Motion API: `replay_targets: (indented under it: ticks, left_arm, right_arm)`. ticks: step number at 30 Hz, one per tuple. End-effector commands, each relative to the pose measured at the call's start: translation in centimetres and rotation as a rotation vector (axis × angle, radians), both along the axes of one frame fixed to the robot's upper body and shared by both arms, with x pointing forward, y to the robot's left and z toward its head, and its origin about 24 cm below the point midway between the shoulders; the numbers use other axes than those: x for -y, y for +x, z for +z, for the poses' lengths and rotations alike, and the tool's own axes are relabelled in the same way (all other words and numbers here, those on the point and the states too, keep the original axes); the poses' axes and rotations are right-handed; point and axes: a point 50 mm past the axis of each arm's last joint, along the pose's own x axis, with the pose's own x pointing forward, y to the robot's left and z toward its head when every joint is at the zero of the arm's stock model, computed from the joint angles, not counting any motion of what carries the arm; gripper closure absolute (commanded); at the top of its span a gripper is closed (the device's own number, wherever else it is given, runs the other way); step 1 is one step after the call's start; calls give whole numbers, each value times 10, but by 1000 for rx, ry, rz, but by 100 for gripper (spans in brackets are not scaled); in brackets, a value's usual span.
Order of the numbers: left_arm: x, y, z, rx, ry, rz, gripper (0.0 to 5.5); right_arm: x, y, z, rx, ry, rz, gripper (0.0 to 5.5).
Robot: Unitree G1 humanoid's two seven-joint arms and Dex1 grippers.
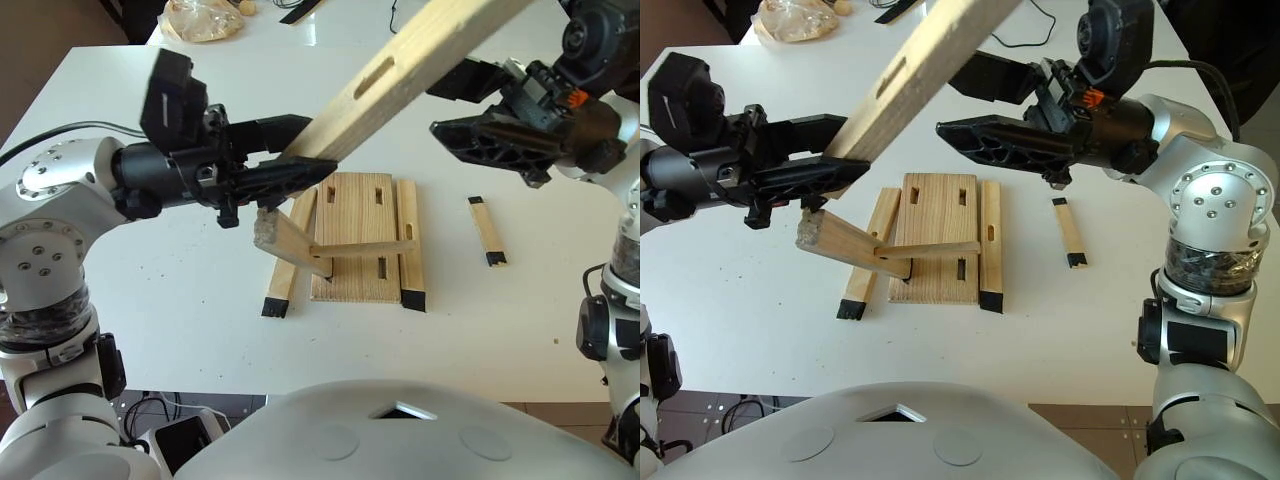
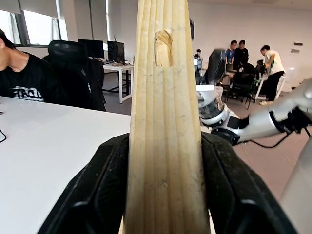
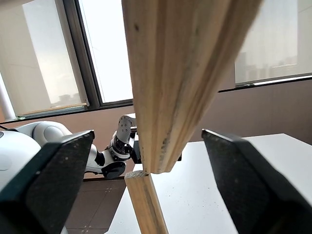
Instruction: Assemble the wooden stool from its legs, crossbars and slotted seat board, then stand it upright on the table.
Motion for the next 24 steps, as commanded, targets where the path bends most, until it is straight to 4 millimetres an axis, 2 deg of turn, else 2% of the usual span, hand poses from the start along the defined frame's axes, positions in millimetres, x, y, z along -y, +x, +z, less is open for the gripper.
replay_targets:
  ticks: [1, 6, 10, 21, 24]
  left_arm:
    - [3, 1, -3, 45, 48, -15, 347]
    - [7, 0, -5, 69, 67, -35, 347]
    - [11, -3, -9, 61, 85, -63, 347]
    - [10, 4, -17, 10, 109, -50, 347]
    - [10, 5, -20, -1, 129, -56, 347]
  right_arm:
    - [-7, 3, 4, 36, -27, 20, 143]
    - [-12, 6, -9, 69, -108, 13, 143]
    - [-12, 6, -11, 72, -113, 17, 143]
    - [-15, 3, -7, 103, -95, 28, 317]
    - [-15, 2, -5, 114, -84, 16, 345]
